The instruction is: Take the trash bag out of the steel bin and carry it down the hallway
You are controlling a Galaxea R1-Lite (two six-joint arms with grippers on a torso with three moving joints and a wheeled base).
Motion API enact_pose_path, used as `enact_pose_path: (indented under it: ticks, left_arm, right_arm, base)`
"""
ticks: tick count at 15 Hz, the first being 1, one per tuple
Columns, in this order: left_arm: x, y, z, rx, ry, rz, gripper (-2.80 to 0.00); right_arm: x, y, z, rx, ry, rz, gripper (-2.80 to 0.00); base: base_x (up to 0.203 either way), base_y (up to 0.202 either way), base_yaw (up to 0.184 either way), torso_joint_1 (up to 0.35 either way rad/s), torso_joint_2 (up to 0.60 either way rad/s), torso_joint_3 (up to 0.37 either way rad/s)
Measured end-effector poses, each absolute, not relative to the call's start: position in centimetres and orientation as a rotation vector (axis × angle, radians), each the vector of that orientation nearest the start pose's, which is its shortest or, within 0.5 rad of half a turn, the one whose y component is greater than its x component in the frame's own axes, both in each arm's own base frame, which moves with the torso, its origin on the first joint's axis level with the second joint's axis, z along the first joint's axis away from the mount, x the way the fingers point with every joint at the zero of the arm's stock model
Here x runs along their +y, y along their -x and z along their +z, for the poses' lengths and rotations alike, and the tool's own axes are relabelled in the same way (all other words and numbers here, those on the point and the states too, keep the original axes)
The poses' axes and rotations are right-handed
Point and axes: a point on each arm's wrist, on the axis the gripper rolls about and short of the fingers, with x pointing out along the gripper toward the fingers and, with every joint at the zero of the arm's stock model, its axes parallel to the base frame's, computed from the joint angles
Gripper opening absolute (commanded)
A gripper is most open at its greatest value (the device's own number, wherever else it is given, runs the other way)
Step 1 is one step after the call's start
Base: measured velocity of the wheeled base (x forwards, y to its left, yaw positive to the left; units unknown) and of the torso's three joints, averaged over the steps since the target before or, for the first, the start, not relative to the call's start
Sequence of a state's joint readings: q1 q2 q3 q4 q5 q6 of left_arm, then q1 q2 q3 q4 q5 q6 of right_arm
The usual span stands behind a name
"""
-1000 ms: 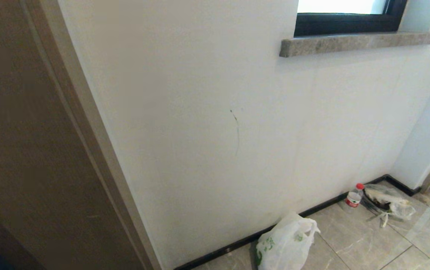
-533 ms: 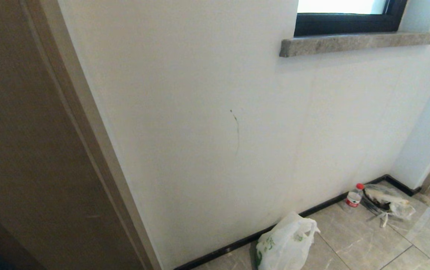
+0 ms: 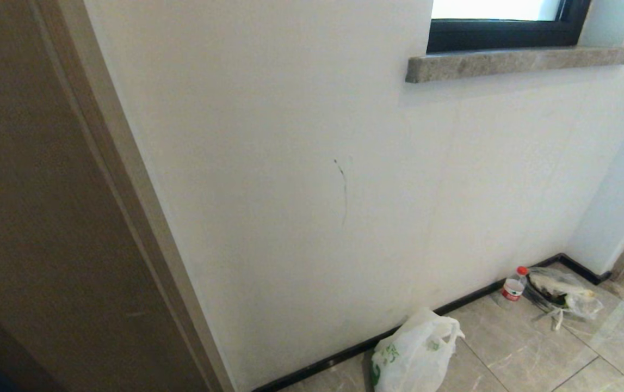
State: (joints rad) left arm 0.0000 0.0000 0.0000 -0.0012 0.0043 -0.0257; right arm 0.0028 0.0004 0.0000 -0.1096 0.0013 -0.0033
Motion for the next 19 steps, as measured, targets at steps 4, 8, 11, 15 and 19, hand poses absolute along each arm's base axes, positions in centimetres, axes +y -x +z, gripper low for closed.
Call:
enact_pose_path:
  ticks: [4,8,11,15,19]
  left_arm:
    - [0.01,2.28,7.56,-0.001,0.026,0.004,-2.8]
    - [0.01,2.28,7.56,-0.001,0.026,0.004,-2.8]
    - [0.01,2.28,7.56,-0.001,0.026,0.004,-2.8]
    - [0.01,2.28,7.56,-0.001,0.025,0.004,-2.8]
    - [0.01,2.28,7.56,-0.001,0.026,0.004,-2.8]
  right_arm:
    - [0.0,2.34,8.67,-0.109,0.004,0.004,-2.8]
    - [0.0,2.34,8.66,-0.108,0.01,0.005,-2.8]
    - [0.0,2.34,8.65,-0.108,0.009,0.005,-2.8]
    - [0.0,2.34,8.66,-0.108,0.013,0.005,-2.8]
    - [0.0,2.34,8.67,-0.109,0.01,0.003,-2.8]
  base:
    - [0.0,0.0,0.0,0.0,0.0,0.0]
    - [0.0,0.0,0.0,0.0,0.0,0.0]
    - [0.0,0.0,0.0,0.0,0.0,0.0]
    - [0.0,0.0,0.0,0.0,0.0,0.0]
    - [0.0,0.0,0.0,0.0,0.0,0.0]
